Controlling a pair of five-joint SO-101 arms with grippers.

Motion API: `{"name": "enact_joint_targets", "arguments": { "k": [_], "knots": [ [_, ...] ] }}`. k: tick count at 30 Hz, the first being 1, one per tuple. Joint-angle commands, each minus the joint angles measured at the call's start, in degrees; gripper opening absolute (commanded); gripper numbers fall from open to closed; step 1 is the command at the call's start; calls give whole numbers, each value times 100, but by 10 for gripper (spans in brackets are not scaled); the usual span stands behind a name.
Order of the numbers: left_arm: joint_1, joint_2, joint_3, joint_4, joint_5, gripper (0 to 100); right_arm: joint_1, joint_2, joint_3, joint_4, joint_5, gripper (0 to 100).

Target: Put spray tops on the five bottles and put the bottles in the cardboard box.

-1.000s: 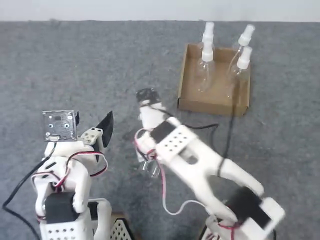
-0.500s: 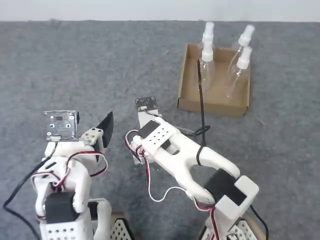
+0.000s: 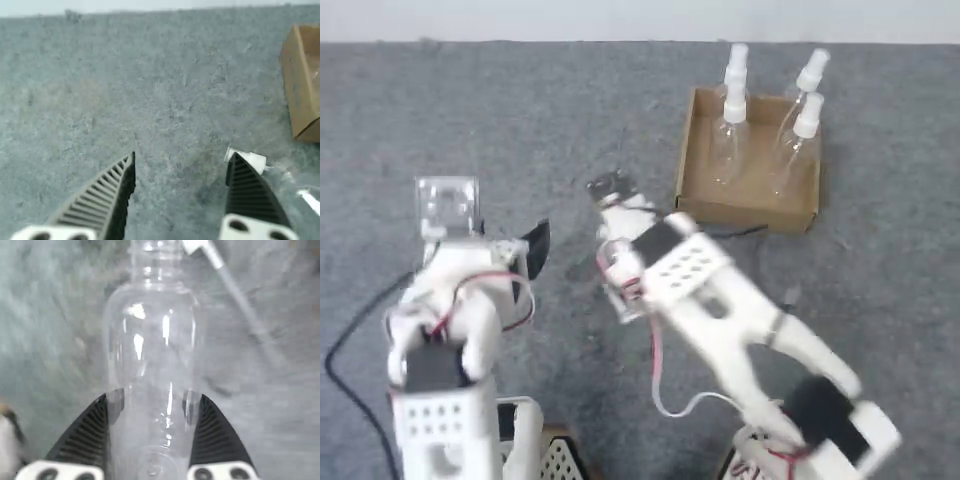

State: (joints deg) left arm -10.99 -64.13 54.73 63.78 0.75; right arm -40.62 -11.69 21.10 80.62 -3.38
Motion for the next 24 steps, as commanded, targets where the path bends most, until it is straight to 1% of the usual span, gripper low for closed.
{"name": "enact_joint_targets", "arguments": {
  "k": [1,3,5,7,10,12,15,18,20,24],
  "knots": [
    [334,1433,-884,-193,299,268,945,-1077,-431,734,1609,6],
    [703,2127,-1244,-193,554,267,1587,-1349,-536,1147,1925,6],
    [1073,2822,-1622,-193,853,266,2325,-1516,-642,1455,2549,6],
    [1415,3490,-1974,-193,1213,265,3213,-1604,-747,1596,3130,6],
    [1820,4413,-2422,-237,1767,265,4549,-1543,-818,1587,3956,6],
    [2013,4941,-2589,-475,2145,265,5305,-1393,-800,1455,4440,6],
    [2189,5670,-2712,-949,2760,265,6246,-980,-782,1042,4835,6],
    [2215,6312,-2782,-1336,3349,265,6976,-444,-782,470,4985,6],
    [2207,6716,-2879,-1451,3666,265,7301,-66,-791,75,5011,6],
    [2215,7323,-3108,-1459,3930,265,7512,576,-791,-374,5011,6]
  ]
}}
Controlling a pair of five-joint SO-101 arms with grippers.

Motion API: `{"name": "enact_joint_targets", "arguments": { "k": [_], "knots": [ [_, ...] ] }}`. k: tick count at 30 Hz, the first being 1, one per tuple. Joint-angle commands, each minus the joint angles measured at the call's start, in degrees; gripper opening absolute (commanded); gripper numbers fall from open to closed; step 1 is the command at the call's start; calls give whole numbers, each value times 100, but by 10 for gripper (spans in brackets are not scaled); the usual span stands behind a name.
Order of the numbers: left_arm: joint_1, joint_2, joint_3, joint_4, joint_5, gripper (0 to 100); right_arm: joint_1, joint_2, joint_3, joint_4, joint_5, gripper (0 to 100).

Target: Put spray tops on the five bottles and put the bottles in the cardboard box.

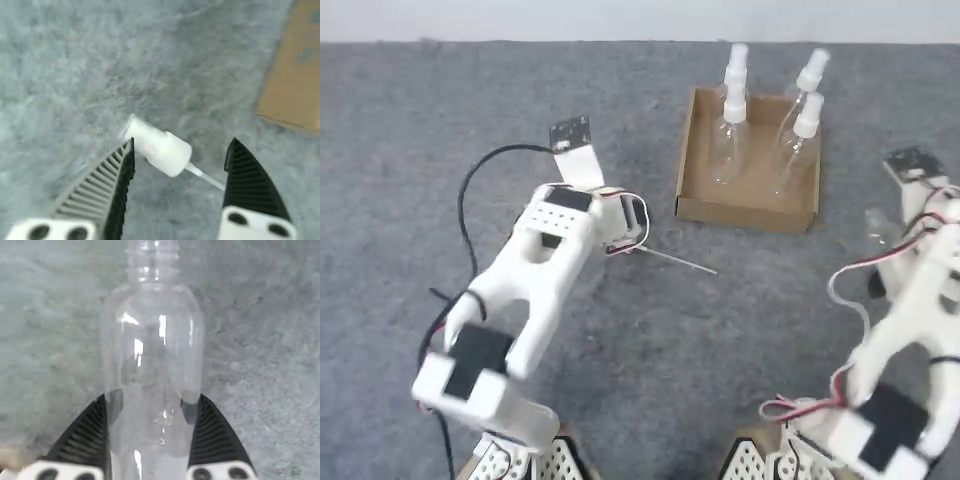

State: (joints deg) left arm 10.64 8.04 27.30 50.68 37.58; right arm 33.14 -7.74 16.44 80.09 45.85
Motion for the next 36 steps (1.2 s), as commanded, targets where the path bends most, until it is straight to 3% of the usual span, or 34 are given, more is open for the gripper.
{"name": "enact_joint_targets", "arguments": {
  "k": [1,6,10,12,16,21,28,31,36],
  "knots": [
    [53,237,-391,-149,281,264,163,321,-325,-374,88,6],
    [0,615,-505,18,273,207,180,681,-343,-611,88,6],
    [-114,615,-558,352,-273,126,198,743,-334,-646,105,6],
    [-202,527,-567,554,-853,103,259,743,-334,-646,308,6],
    [-255,308,-532,1029,-2927,94,356,760,-281,-655,800,6],
    [-193,-264,127,1178,-3886,93,382,1095,79,-1429,536,6],
    [-44,-1582,1499,589,-4097,130,374,1807,44,-1921,-167,16],
    [-44,-1873,1490,791,-4114,192,374,1798,18,-1780,-185,87],
    [-44,-1987,1235,932,-4132,194,374,1789,18,-1727,-158,226]
  ]
}}
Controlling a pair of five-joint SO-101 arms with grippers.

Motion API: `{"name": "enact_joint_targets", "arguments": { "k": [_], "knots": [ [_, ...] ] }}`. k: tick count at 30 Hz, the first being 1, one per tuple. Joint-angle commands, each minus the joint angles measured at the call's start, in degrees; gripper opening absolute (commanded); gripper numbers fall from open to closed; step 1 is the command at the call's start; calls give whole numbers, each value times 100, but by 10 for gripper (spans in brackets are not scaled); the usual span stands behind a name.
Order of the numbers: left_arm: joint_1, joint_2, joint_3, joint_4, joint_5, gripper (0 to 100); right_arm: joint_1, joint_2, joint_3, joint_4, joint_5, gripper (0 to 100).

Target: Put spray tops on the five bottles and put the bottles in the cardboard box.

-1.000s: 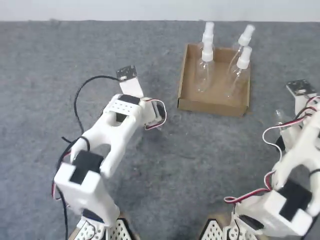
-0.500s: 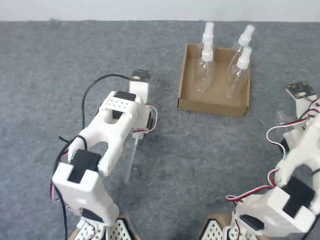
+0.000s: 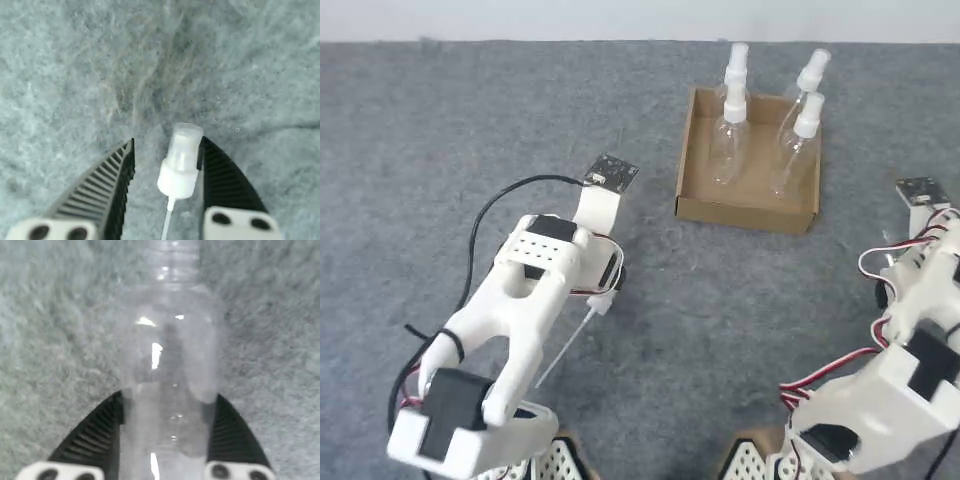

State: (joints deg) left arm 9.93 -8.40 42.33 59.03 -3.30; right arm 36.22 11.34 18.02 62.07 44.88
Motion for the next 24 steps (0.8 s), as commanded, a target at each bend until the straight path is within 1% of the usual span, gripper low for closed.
{"name": "enact_joint_targets", "arguments": {
  "k": [1,5,8,12,17,21,24],
  "knots": [
    [26,-308,-303,97,-35,194,66,-119,-141,75,-62,236],
    [44,-26,-277,79,-62,194,40,-127,-185,84,-62,239],
    [97,229,-277,-79,-62,192,31,-119,-457,382,-62,239],
    [88,563,-277,-352,-193,153,48,-101,-923,822,-62,239],
    [88,862,-303,-607,-237,118,40,-110,-1143,980,-62,239],
    [88,624,-277,-571,-237,30,31,-110,-1152,971,-62,239],
    [88,105,-295,-281,-211,17,22,-110,-1266,971,-79,239]
  ]
}}
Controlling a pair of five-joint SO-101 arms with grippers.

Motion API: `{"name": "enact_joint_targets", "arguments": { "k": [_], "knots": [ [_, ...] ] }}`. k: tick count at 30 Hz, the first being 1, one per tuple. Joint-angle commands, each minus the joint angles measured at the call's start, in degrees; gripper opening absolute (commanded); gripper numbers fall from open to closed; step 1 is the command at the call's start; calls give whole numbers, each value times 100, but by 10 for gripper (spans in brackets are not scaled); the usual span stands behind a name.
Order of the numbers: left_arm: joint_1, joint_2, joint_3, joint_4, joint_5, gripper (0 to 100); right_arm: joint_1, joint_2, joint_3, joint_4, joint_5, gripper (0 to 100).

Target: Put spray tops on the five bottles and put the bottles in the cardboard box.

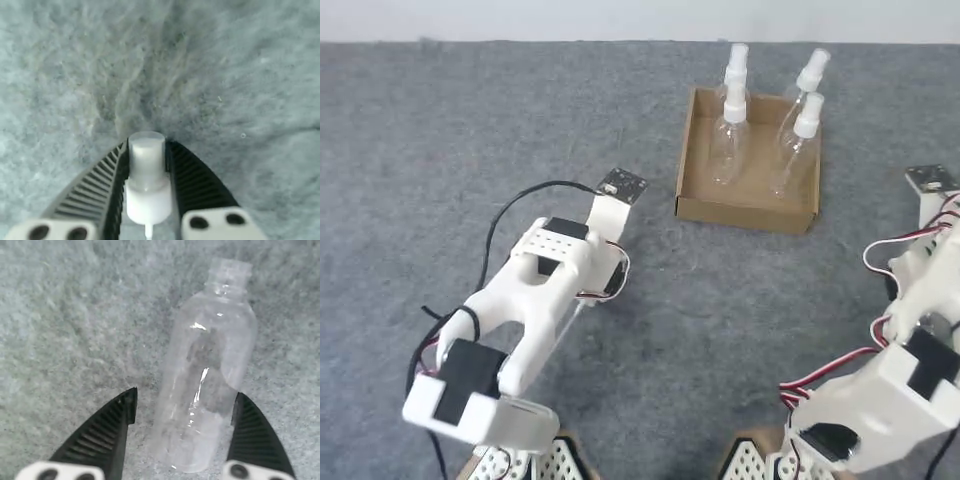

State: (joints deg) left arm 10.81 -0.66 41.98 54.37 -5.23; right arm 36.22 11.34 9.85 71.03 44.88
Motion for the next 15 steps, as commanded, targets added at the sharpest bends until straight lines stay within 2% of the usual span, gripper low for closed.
{"name": "enact_joint_targets", "arguments": {
  "k": [1,7,15],
  "knots": [
    [0,-897,-259,273,-9,16,13,-92,-519,75,-88,239],
    [-9,-2101,-251,826,176,16,-154,-57,-809,92,-105,241],
    [-26,-2936,-242,1178,237,16,-268,505,-1600,92,-97,242]
  ]
}}
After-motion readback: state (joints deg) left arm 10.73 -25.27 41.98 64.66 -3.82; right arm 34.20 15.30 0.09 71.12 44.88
